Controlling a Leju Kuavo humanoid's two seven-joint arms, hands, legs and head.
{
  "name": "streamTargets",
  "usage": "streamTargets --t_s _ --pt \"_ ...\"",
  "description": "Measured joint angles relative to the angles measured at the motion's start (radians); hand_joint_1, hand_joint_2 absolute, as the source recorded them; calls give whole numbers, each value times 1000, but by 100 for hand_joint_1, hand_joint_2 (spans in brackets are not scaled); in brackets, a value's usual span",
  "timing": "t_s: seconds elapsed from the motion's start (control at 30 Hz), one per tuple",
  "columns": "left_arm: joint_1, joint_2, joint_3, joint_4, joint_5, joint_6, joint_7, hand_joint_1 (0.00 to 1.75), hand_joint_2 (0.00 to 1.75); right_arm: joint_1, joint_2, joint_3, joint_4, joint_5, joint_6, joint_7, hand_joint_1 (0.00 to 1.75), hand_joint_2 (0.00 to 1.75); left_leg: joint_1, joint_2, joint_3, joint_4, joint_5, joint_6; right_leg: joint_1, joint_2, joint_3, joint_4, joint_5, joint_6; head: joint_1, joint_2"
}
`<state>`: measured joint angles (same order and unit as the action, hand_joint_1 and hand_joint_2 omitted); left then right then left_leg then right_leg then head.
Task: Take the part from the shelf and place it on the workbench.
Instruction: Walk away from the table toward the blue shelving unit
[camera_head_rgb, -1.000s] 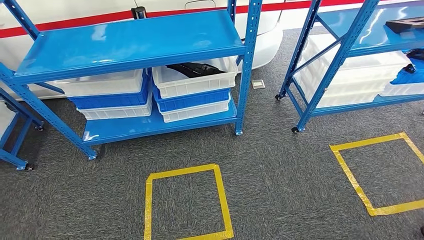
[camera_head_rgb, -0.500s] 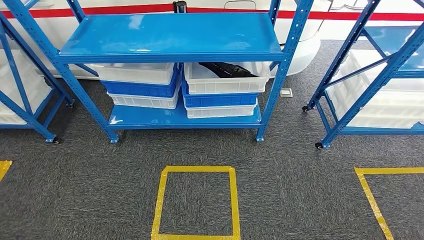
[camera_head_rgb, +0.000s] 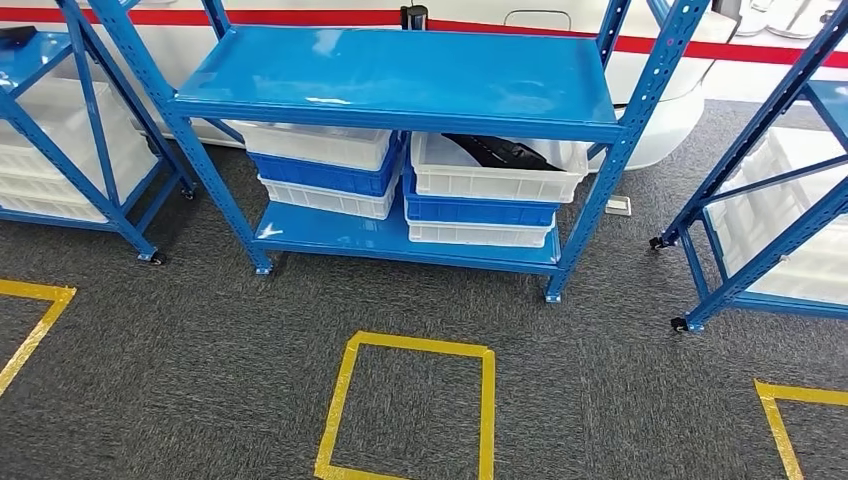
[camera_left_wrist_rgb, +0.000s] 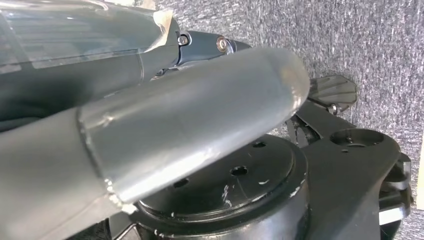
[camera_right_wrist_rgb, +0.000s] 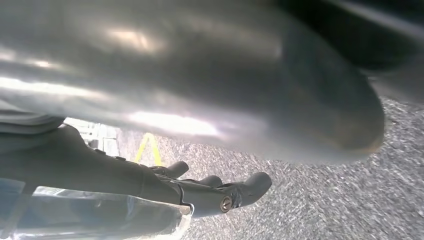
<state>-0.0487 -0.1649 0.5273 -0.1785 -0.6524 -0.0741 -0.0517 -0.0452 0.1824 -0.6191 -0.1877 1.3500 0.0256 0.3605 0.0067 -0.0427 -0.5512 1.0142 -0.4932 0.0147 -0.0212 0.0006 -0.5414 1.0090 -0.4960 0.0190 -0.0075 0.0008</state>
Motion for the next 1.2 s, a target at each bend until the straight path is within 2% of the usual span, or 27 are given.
streamTargets --t_s 0.07,0.13,0.17,0.2,0.23,0.27,0.3,0.33,0.37,0.4,0.47,0.53,0.57,0.6,0.67,0.7,0.73,0.77,0.83,0.9,0.97,1.03,1.07,1.1,1.17,1.2 --pt "0 0 3 0 2 1 0 0 0 1 2 0 0 0 0 0 0 0 5 18 -26 60 -34 -9 -4 -2 12 -2 0 -16 -2 0" --pt "0 0 6 0 2 1 0 0 0 2 2 0 0 0 0 0 0 0 6 34 -97 193 -95 -18 -3 -6 18 -2 -6 -27 -5 0" --pt "0 0 6 0 2 1 -1 0 0 2 2 0 0 0 0 0 0 0 6 37 -136 258 -116 -20 -1 -7 22 -2 -10 -30 -4 0" --pt "1 0 6 0 2 1 -1 0 0 2 2 0 0 0 0 0 0 0 7 38 -164 295 -117 -21 -1 -8 26 -2 -14 -31 -4 0" --pt "2 0 7 0 2 1 -1 0 0 3 2 0 0 0 0 0 0 0 7 39 -174 294 -98 -20 0 -8 32 -2 -20 -31 -4 0" --pt "3 0 8 0 2 1 -1 0 0 3 2 0 0 0 1 0 0 0 6 39 -161 251 -59 -16 0 -8 40 -2 -26 -29 -4 0" --pt "3 0 9 0 3 2 -1 0 0 4 3 0 0 1 1 0 0 0 6 41 -133 181 -13 -10 0 -8 47 -3 -33 -27 -5 0" --pt "3 0 10 0 3 2 0 0 0 4 4 -1 0 1 1 0 0 0 3 45 -103 112 21 -4 1 -8 54 -3 -41 -23 -4 0" --pt "2 1 12 0 3 3 0 0 0 4 5 -1 0 2 1 0 0 0 0 47 -79 58 40 3 4 -8 59 -5 -49 -18 -4 0" --pt "1 1 12 0 4 3 0 0 0 3 6 -1 0 2 1 0 0 0 -4 49 -65 29 45 9 6 -9 63 -9 -55 -12 -4 0" --pt "0 0 14 0 4 5 0 0 0 0 7 -1 0 3 1 0 0 0 -8 45 -56 12 35 22 12 -10 80 -10 -56 4 -6 0" --pt "1 -1 17 0 5 7 0 0 0 0 7 -1 0 5 1 0 0 0 -5 40 -39 3 34 33 11 -10 87 8 -60 17 -4 0" --pt "1 -1 19 0 5 9 1 0 0 0 6 -1 0 5 1 0 0 0 -4 37 -30 1 33 37 10 -8 73 36 -68 20 -1 0" --pt "1 -1 21 0 6 10 1 0 0 -1 5 -2 0 6 1 0 0 0 -4 36 -24 0 31 39 9 -7 43 86 -83 20 2 0" --pt "0 -1 24 0 6 10 1 0 0 -3 4 -2 0 6 2 0 0 0 -6 32 -16 1 21 41 9 -6 -38 204 -122 15 7 0" --pt "0 -1 25 0 6 10 2 0 0 -2 3 -2 0 6 2 0 0 0 -8 30 -10 1 15 42 10 -5 -73 241 -138 12 7 0" --pt "1 -2 26 0 6 10 3 0 0 -1 3 -2 0 6 2 0 0 0 -9 27 -2 1 8 43 11 -5 -90 243 -137 11 8 0" --pt "2 -2 26 0 6 10 4 0 0 0 2 -2 0 7 2 0 0 0 -10 25 8 1 0 42 11 -5 -89 208 -116 15 9 0" --pt "3 -4 27 0 6 10 6 0 0 2 0 -2 0 7 2 0 0 0 -13 20 29 0 -15 39 13 -5 -59 92 -39 24 9 0" --pt "2 -5 29 1 6 10 6 0 0 3 0 -2 1 8 2 0 0 0 -14 18 44 -2 -29 29 21 -7 -38 25 -3 12 9 0" --pt "1 -5 29 1 5 10 6 0 0 2 0 -2 1 7 2 0 0 0 -15 18 53 5 -35 18 26 -7 -33 16 -1 -11 8 0" --pt "2 -5 29 1 2 19 11 0 0 3 3 -2 1 7 2 0 0 0 -13 22 55 26 -44 9 17 -6 -15 11 9 -24 7 0" --pt "1 -4 29 1 -3 30 19 0 0 3 4 -2 1 6 2 0 0 0 -11 26 45 50 -58 4 14 -5 -5 9 8 -29 6 0" --pt "0 -5 29 1 -8 47 34 0 44 2 5 -3 1 6 2 0 0 0 -9 30 23 93 -81 -2 11 -5 2 7 7 -32 3 0" --pt "-1 -6 29 1 -15 79 73 0 131 1 5 -3 1 8 2 1 0 0 -4 34 -50 211 -136 -14 12 -5 4 7 2 -39 -1 0" --pt "-1 -7 29 1 -15 89 90 0 175 1 5 -3 1 9 2 2 0 0 -1 35 -86 259 -151 -18 12 -5 5 7 -1 -41 -1 0"
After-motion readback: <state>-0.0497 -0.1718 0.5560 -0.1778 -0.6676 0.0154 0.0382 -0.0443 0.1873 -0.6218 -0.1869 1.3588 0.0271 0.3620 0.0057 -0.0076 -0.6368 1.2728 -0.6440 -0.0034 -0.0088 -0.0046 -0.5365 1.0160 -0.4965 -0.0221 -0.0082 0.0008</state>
